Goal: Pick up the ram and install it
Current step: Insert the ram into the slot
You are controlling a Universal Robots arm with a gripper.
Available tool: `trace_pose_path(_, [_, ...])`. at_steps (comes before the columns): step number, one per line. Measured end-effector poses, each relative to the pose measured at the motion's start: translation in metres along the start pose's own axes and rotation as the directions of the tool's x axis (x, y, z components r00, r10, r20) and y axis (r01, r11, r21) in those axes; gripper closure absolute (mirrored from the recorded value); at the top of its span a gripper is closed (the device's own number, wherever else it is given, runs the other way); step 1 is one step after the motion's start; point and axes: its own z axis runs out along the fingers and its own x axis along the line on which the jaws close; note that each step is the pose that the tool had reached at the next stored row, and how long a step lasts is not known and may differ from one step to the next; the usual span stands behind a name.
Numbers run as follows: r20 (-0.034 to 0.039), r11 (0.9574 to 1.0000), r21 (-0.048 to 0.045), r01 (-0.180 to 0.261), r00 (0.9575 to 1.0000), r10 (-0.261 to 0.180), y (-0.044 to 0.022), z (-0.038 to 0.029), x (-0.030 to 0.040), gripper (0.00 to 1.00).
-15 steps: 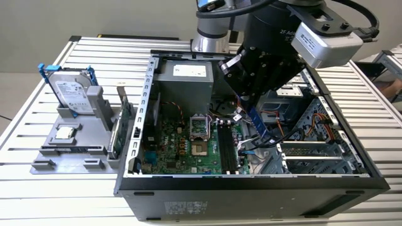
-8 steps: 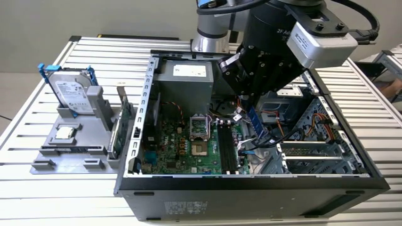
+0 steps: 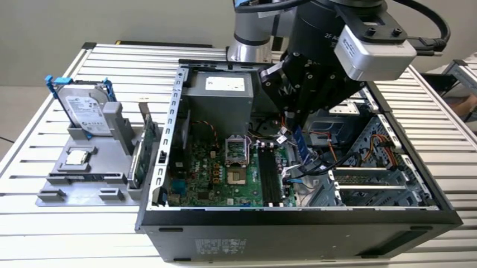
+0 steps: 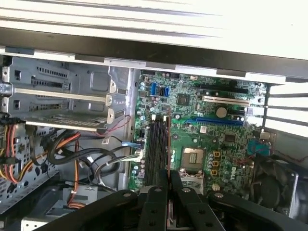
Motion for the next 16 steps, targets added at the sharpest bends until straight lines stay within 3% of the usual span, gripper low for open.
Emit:
trace_pose_path(5, [-0.0008,0.9983,0.0004,-0.058,0.9983,0.058,0.0000,0.0000,0.0000,1.00])
trace_pose_path(10, [-0.0017,0.9935,0.0007,-0.114,0.9935,0.114,0.0000,0.0000,0.0000,1.00])
trace_pose_path(16, [-0.0018,0.9926,0.0007,-0.121,0.9926,0.121,0.0000,0.0000,0.0000,1.00])
